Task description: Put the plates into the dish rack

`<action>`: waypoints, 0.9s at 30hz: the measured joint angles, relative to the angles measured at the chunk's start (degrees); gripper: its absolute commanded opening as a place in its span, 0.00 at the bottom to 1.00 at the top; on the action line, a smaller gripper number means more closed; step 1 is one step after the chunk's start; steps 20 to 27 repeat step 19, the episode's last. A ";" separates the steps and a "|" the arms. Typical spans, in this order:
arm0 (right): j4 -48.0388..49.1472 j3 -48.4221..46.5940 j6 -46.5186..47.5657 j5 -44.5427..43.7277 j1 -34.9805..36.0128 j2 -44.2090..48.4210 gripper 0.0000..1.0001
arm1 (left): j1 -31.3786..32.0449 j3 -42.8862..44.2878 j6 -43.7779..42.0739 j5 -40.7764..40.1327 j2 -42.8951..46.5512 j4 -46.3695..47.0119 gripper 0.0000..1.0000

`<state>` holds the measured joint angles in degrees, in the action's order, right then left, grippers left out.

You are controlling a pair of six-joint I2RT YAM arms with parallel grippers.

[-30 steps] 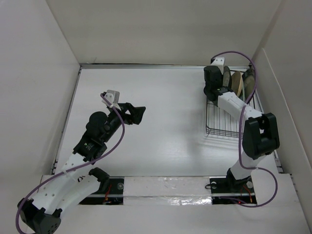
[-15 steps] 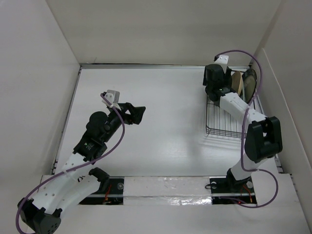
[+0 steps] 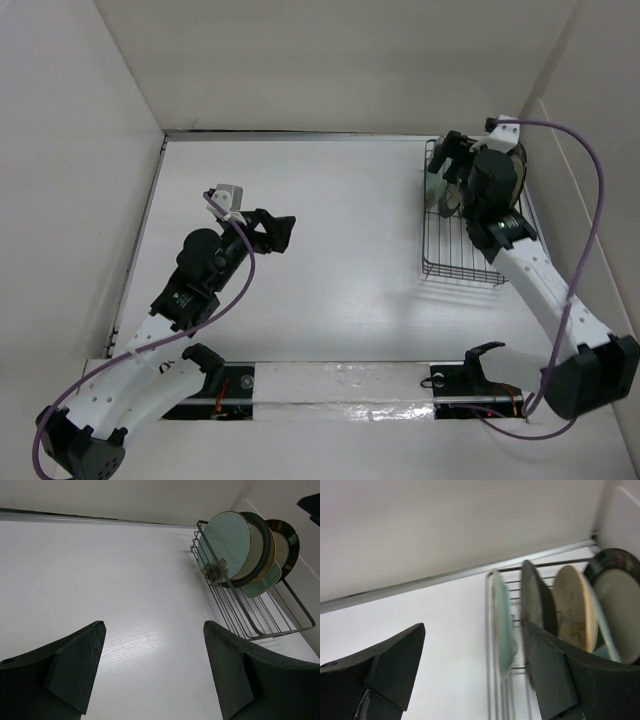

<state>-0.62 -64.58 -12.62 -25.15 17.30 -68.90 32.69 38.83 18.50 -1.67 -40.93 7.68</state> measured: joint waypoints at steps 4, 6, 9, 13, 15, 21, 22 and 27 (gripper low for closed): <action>5.68 9.84 -3.80 13.88 4.13 12.22 1.00 | 0.00 0.00 0.02 -1.38 0.02 -0.33 0.78; 8.17 13.33 -5.33 20.50 7.06 15.61 0.99 | 0.00 0.00 0.04 -1.99 0.20 -0.39 0.78; 11.08 17.99 -7.26 28.35 12.85 17.68 0.99 | 0.00 0.00 0.09 -3.37 1.38 -0.74 0.78; 12.92 23.93 -8.61 32.89 20.63 18.25 0.99 | 0.00 0.00 0.15 -5.35 3.82 -0.70 0.77; 13.16 26.32 -8.90 33.33 23.63 18.53 0.99 | 0.00 0.00 0.13 -6.25 4.83 -0.63 0.77; 13.16 27.80 -9.31 32.41 25.57 18.58 0.99 | 0.00 0.00 0.13 -7.02 5.14 -0.63 0.77; 13.16 27.80 -9.31 32.41 25.57 18.58 0.99 | 0.00 0.00 0.13 -7.02 5.14 -0.63 0.77; 13.16 27.80 -9.31 32.41 25.57 18.58 0.99 | 0.00 0.00 0.13 -7.02 5.14 -0.63 0.77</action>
